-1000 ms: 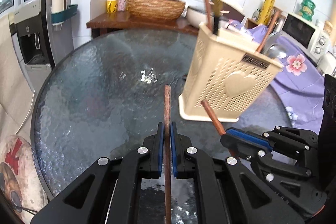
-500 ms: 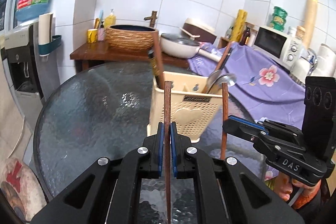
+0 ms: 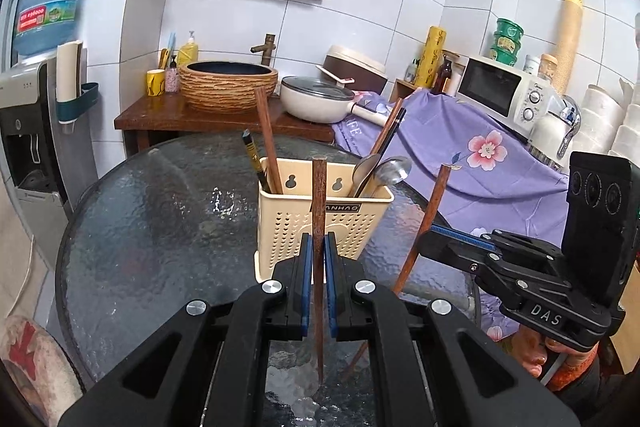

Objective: Organize utensils
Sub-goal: 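Lift both wooden chopsticks and lower them into the cream holder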

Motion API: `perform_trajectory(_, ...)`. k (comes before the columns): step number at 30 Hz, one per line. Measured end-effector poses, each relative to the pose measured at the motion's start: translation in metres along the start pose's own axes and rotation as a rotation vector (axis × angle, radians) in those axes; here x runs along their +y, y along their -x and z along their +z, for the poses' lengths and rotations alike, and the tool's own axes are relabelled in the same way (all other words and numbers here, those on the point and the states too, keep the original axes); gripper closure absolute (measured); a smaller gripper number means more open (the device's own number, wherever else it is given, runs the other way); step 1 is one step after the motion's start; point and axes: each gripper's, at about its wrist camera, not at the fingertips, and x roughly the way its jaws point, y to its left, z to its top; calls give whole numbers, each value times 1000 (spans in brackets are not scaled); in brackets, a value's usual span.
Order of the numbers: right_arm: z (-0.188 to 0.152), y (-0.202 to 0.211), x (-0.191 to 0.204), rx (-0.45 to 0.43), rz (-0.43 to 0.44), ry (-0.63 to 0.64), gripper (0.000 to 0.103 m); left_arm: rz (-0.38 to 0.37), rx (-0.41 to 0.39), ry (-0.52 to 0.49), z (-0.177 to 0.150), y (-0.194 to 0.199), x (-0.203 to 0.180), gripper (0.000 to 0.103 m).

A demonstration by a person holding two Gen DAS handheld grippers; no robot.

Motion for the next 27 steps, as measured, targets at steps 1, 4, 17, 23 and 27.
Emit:
perform_trajectory(1,1,0,0,-3,-2,4,96,0,-3,-2,1,1,0,97)
perform_trajectory(4,5,2,1,-8,-10,20,96,0,-12,-11,5,3,-3,97)
perform_trajectory(17,48,26,-3,-44,-10,44,96,-50,-74,-86,46,27,-15,97)
perform_trajectory(23,100,42,1,-106,-2,78,96,-74,-149,-129,93,46,-26,97)
perform_trajectory(27,144,53,4,-184,-27,99,96,-50,-224,-148,134,56,-34,97)
